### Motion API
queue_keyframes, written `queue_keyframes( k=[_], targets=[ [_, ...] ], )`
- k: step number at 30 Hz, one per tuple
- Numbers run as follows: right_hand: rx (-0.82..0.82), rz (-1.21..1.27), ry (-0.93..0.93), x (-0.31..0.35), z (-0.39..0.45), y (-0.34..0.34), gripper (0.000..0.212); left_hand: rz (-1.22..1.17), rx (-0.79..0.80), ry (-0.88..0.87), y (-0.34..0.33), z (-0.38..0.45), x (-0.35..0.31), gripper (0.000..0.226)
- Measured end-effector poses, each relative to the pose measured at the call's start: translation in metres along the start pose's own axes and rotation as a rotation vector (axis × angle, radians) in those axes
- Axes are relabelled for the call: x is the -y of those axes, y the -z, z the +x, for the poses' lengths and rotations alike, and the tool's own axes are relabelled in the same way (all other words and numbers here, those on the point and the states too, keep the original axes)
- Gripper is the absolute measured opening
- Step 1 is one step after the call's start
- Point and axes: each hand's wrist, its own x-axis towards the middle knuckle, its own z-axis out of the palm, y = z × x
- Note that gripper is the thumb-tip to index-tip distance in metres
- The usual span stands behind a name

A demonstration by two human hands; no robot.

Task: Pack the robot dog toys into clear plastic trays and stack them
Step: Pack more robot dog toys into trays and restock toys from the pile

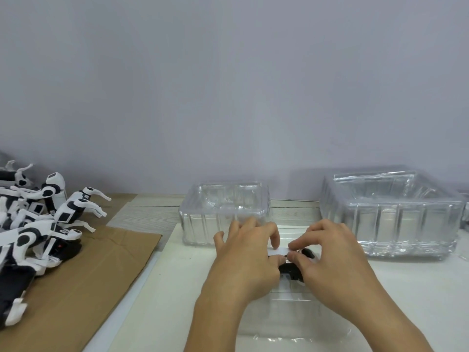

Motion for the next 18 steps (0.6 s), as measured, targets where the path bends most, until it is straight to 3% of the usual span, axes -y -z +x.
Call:
queue_keyframes(
  k=[4, 11, 18],
  targets=[
    [-0.01, 0.052, 0.018, -0.002, 0.002, 0.0, 0.026, -0.06, 0.09, -0.026, 0.008, -0.004, 0.003, 0.023],
    [-0.029, 0.1, 0.029, -0.006, 0.005, 0.0, 0.024, -0.083, 0.31, -0.018, 0.014, -0.013, -0.004, 0.08],
    [-0.046, 0.109, 0.042, -0.007, 0.004, 0.0, 0.025, -0.024, 0.316, -0.023, 0.013, -0.014, -0.01, 0.078]
  ],
)
